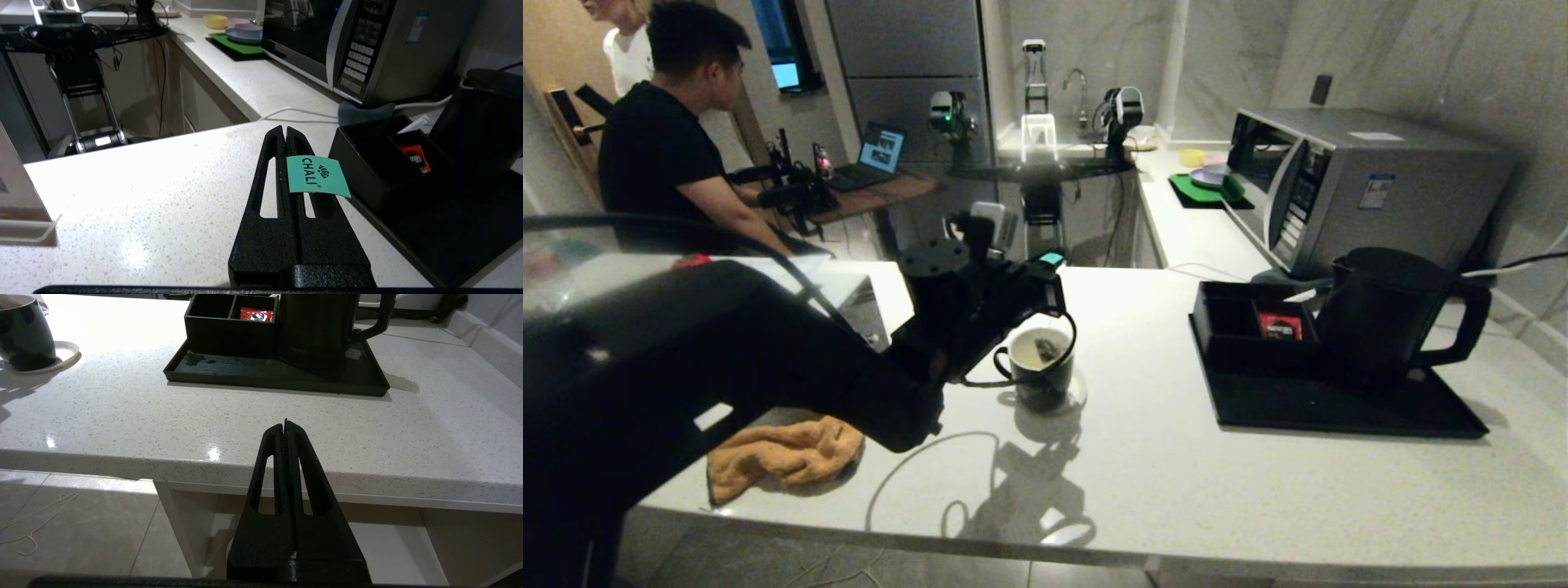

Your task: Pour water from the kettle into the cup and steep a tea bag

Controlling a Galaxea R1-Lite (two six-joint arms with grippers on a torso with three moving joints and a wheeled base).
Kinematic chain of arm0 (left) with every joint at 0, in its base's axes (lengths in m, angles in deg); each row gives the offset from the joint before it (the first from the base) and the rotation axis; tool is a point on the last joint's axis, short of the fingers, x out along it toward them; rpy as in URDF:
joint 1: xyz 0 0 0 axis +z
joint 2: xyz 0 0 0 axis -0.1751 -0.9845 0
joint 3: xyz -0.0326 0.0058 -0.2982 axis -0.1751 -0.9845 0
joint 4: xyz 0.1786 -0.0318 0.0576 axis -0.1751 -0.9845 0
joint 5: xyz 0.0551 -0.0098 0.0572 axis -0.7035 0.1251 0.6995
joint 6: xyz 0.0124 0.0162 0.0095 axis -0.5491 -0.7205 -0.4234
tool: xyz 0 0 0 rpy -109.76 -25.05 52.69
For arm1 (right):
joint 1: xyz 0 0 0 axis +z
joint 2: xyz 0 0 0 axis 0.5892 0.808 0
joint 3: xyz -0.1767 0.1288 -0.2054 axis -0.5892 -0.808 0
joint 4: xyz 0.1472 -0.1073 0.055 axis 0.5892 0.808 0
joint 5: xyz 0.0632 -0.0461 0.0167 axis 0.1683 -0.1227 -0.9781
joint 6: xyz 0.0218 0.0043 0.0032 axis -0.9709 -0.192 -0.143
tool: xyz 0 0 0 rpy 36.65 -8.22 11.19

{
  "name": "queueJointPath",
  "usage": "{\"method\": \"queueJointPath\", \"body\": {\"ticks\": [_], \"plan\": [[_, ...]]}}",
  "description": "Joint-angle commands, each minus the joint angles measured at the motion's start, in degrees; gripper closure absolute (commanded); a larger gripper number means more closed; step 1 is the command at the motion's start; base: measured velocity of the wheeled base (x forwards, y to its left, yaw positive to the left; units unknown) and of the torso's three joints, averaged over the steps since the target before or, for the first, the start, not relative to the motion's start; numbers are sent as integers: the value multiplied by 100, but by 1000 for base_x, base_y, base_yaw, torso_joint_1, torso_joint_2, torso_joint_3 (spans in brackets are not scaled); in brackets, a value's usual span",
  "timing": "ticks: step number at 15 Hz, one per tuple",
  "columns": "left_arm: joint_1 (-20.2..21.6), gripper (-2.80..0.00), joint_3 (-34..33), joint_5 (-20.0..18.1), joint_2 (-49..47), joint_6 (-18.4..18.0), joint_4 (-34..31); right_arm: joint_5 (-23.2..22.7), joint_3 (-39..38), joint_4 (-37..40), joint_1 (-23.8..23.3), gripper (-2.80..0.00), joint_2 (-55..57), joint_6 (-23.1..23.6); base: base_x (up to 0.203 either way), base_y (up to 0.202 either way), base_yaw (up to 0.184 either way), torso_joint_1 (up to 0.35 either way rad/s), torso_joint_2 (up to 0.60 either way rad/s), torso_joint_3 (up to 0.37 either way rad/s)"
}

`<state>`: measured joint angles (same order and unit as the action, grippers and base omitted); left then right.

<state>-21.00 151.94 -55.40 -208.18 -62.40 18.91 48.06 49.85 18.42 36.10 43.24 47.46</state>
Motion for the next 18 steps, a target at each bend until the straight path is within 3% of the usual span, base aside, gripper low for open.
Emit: {"method": "queueJointPath", "body": {"ticks": [1,6,11,18], "plan": [[24,0,4,6,-100,9,41,0,-7,-2,0,0,-2,1,0,0,0,0,0,0],[111,0,12,6,-295,9,61,0,1,-2,0,0,-2,19,0,0,0,0,0,0],[111,0,-57,24,-706,9,981,0,-7,-2,0,0,-2,19,0,0,0,0,0,0],[146,0,-22,24,-657,-13,981,0,-6,-2,0,0,-2,40,0,0,0,0,0,0]]}}
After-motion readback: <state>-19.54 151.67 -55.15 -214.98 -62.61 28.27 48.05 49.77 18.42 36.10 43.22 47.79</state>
